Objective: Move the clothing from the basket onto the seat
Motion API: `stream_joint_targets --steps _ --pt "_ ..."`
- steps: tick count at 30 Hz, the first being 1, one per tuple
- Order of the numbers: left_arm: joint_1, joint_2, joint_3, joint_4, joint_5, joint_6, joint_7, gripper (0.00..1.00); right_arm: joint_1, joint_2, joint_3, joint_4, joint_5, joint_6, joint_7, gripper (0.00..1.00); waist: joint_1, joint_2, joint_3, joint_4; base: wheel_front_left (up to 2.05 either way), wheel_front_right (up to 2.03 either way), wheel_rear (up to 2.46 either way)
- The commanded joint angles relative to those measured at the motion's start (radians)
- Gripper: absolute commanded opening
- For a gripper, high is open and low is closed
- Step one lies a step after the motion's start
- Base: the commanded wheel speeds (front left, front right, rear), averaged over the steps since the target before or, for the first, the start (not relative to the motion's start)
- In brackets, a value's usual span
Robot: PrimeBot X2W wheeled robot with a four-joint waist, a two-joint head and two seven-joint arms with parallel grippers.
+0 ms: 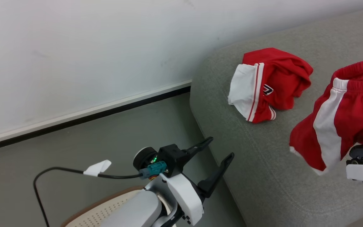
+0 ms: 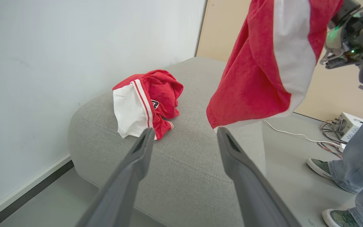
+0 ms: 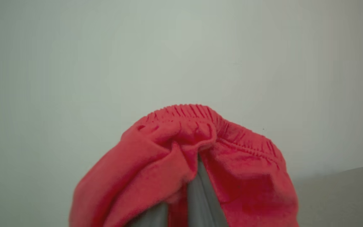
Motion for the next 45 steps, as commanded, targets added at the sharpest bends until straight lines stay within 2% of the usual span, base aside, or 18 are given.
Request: stream_joint_targets --steps 1,11,16,21,32,37,45 --pt "-0.008 0.008 -0.001 -0.001 0.012 0.002 -0.005 1.00 0.017 0.006 -0.013 -0.014 -0.001 -0.002 -0.002 0.00 0.0000 0.0000 0.025 -0.055 0.00 0.00 0.00" --pt "-0.025 0.015 -0.011 -0.009 0.023 0.006 -0.008 1.00 0.032 0.014 -0.047 -0.022 0.005 -0.002 -0.002 0.00 0.0000 0.0000 0.054 -0.087 0.00 0.00 0.00" --pt "-0.043 0.023 -0.020 -0.016 0.038 -0.001 -0.015 1.00 0.014 0.007 -0.077 -0.003 0.027 -0.002 -0.002 0.00 0.0000 0.0000 0.087 -0.069 0.00 0.00 0.00" --pt "-0.072 0.032 -0.019 -0.029 0.048 0.001 -0.002 1.00 -0.044 -0.026 -0.093 0.052 0.066 -0.002 -0.002 0.00 0.0000 0.0000 0.157 -0.031 0.00 0.00 0.00" --pt "-0.175 0.081 0.003 -0.093 0.076 0.011 0.052 1.00 -0.243 -0.152 -0.217 0.193 0.177 -0.002 -0.002 0.00 0.0000 0.0000 0.404 0.101 0.00 0.00 0.00" --pt "-0.205 0.102 0.033 -0.117 0.080 0.028 0.048 1.00 -0.326 -0.215 -0.267 0.292 0.183 -0.002 -0.002 0.00 0.0000 0.0000 0.488 0.159 0.00 0.00 0.00" --pt "-0.221 0.111 0.057 -0.123 0.072 0.045 0.019 1.00 -0.440 -0.318 -0.229 0.520 0.182 -0.002 0.065 0.00 0.0000 0.0000 0.541 0.227 0.00 0.00 0.00"
